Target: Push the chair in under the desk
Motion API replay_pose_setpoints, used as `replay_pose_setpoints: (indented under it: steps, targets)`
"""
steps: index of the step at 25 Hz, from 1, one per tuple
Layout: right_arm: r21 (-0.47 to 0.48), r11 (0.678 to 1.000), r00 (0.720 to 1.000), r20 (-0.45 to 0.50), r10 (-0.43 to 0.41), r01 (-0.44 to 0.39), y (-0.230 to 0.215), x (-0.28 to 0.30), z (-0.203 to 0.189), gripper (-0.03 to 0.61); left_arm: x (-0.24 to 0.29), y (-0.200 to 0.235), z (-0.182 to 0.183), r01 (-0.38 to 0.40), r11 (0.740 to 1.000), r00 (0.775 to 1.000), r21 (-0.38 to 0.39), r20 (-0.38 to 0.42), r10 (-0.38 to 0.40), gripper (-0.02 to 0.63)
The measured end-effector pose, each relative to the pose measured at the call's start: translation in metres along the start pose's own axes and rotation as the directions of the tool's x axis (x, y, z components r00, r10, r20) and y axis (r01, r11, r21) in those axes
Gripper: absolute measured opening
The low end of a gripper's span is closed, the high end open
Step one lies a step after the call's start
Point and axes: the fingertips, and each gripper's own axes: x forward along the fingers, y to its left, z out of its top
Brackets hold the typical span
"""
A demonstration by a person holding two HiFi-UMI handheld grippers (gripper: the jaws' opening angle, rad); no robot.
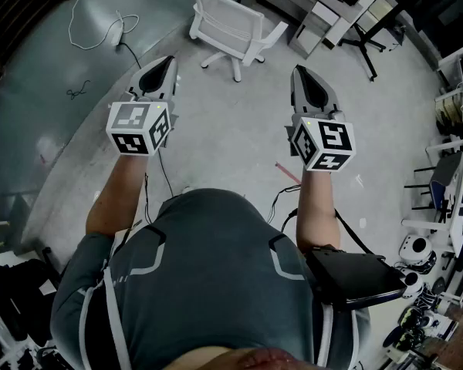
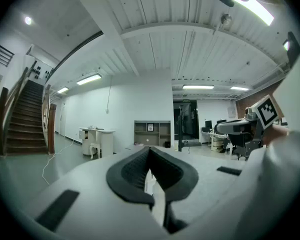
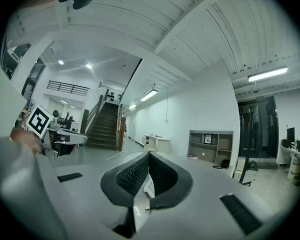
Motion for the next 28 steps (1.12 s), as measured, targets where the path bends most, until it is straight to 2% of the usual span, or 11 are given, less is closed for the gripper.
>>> replay_pose_setpoints:
  steps: [10,18,22,28]
  targets:
    - [0.007,1.0,1.0,0.003,-0.017,0.017,0.021,0.023,0.005,0.028,0.003,0.034,0.003,0.013,1.0,1.0,-0.007,0.018,-0.013,0.009]
    - [0.011,0.998,0.998,-0.014,-0.054,0.054,0.046,0.06,-0.001,0.029,0.011,0.081,-0.008,0.043,0.999,0.999,-0.013,0.019,-0.042,0.009]
    - [-0.006,0.999,0.998,-0.04,-0.038,0.038,0.061,0.081,-0.005,0.029,0.02,0.101,-0.013,0.048,0.998,0.999,-0.036,0.017,-0.048,0.009]
    - [-0.035,0.999,0.998,-0.051,-0.032,0.03,0.046,0.123,-0.01,0.031,0.053,0.125,-0.019,0.034,0.999,0.999,-0.026,0.004,-0.034,0.009]
